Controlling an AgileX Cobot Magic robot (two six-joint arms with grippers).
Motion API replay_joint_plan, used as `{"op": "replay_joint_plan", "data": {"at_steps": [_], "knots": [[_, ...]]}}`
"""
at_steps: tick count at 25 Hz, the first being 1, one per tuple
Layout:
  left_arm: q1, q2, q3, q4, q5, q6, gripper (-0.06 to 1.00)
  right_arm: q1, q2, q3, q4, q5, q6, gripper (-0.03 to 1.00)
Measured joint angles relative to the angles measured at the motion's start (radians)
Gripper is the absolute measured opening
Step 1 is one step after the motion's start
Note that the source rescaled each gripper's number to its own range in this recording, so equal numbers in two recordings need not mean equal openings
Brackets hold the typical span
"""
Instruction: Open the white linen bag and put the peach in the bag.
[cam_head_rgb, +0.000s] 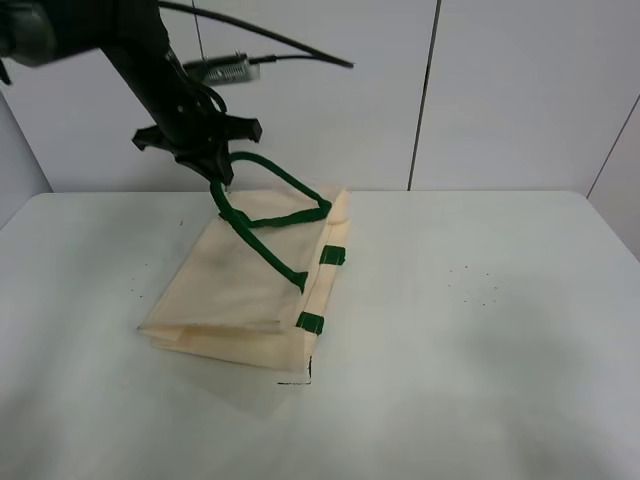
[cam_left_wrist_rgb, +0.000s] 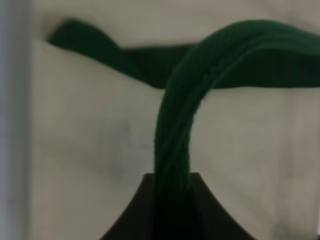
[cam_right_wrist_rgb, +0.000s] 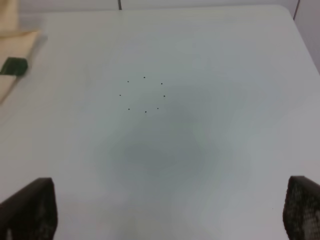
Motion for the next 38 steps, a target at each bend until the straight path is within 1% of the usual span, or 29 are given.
{"op": "replay_joint_plan", "data": {"at_steps": [3,4,5,6,9,10,11,13,16,19,24,28,32,35,38], "knots": [[0.000,0.077,0.002,-0.016,-0.024,0.019,0.00,0.000,0.000,0.000,0.000,0.000,0.000,1.00],[0.000,0.096,0.002,-0.017,-0.026,0.032,0.02,0.000,0.000,0.000,0.000,0.000,0.000,1.00],[0.000,0.109,0.002,-0.018,-0.027,0.038,0.08,0.000,0.000,0.000,0.000,0.000,0.000,1.00],[0.000,0.120,0.002,-0.018,-0.027,0.043,0.17,0.000,0.000,0.000,0.000,0.000,0.000,1.00],[0.000,0.127,0.002,-0.018,-0.027,0.051,0.68,0.000,0.000,0.000,0.000,0.000,0.000,1.00],[0.000,0.127,0.002,-0.016,-0.028,0.051,0.79,0.000,0.000,0.000,0.000,0.000,0.000,1.00],[0.000,0.127,0.002,-0.005,-0.028,0.052,0.88,0.000,0.000,0.000,0.000,0.000,0.000,1.00],[0.000,0.126,0.002,0.043,-0.027,0.052,0.96,0.000,0.000,0.000,0.000,0.000,0.000,1.00],[0.003,0.126,0.002,0.119,-0.015,0.030,0.99,0.000,0.000,0.000,0.006,0.000,0.000,1.00],[0.035,0.126,0.002,0.150,-0.010,0.014,1.00,0.000,0.000,0.000,0.006,0.000,0.000,1.00],[0.160,0.126,0.002,0.161,-0.007,0.035,1.00,0.000,0.000,0.000,0.008,0.000,0.000,1.00],[0.247,0.126,0.002,0.171,0.030,0.040,1.00,0.000,0.000,0.000,0.008,0.000,0.000,1.00],[0.286,0.126,0.002,0.169,0.089,0.041,1.00,0.000,0.000,0.000,0.009,0.000,0.000,1.00],[0.293,0.121,0.002,0.169,0.142,0.042,1.00,0.000,0.000,0.000,0.009,0.000,0.000,1.00],[0.292,0.090,0.020,0.165,0.142,0.042,1.00,0.000,0.000,0.000,0.009,0.000,0.000,1.00]]}}
